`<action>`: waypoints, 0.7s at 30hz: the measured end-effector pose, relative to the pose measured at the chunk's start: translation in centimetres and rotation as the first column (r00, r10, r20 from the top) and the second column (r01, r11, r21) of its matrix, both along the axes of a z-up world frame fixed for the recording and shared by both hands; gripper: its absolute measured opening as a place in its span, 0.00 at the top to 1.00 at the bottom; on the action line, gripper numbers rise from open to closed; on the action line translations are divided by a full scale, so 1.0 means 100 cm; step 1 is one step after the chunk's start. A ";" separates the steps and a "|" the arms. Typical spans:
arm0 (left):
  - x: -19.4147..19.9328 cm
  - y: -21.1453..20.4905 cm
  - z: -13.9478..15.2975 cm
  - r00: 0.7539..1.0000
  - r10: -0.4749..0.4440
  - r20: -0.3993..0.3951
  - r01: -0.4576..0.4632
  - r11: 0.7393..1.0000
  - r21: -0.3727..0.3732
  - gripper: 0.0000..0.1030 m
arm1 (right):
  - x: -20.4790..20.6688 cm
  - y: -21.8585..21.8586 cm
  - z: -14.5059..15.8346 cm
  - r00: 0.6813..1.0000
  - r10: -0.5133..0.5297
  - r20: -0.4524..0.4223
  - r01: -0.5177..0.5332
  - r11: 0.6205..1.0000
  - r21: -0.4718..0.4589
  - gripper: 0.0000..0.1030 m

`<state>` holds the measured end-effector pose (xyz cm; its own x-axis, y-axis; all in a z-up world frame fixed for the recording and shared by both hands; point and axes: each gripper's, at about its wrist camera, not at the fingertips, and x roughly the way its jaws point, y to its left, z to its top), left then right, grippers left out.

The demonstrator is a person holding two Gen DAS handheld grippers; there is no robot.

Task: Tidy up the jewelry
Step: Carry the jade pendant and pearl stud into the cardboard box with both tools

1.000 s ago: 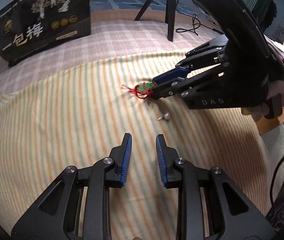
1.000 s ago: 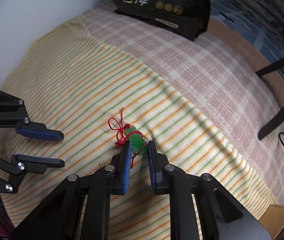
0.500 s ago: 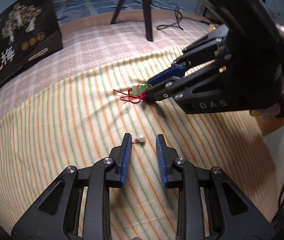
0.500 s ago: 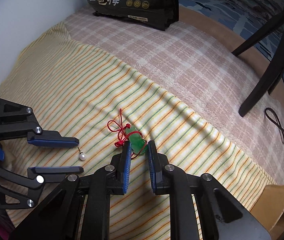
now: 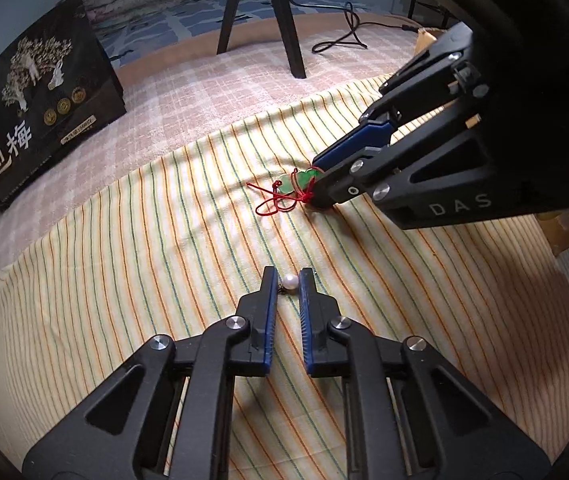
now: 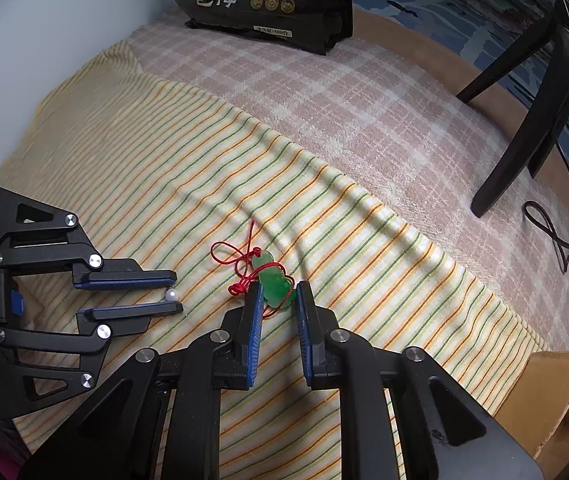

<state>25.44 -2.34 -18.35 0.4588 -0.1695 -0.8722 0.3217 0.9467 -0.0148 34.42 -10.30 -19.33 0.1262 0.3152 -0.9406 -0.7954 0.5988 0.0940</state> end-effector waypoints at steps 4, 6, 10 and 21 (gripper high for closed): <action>0.000 0.011 0.002 0.999 0.037 -0.012 -0.038 0.999 -0.038 0.92 | -0.003 0.008 -0.001 1.000 0.003 0.027 -0.003 1.000 -0.008 0.86; 0.000 0.016 0.002 0.999 0.051 -0.018 -0.052 0.997 -0.054 0.92 | -0.004 0.012 -0.001 0.999 0.005 0.038 -0.005 1.000 -0.010 0.86; -0.001 0.025 0.003 0.997 0.074 -0.015 -0.075 0.996 -0.058 0.92 | -0.005 0.018 -0.003 0.998 0.012 0.058 -0.011 1.000 -0.017 0.86; -0.008 0.040 0.016 0.994 0.112 0.003 -0.111 0.990 -0.092 0.92 | -0.019 0.015 0.008 0.994 -0.030 0.108 0.032 0.999 -0.016 0.86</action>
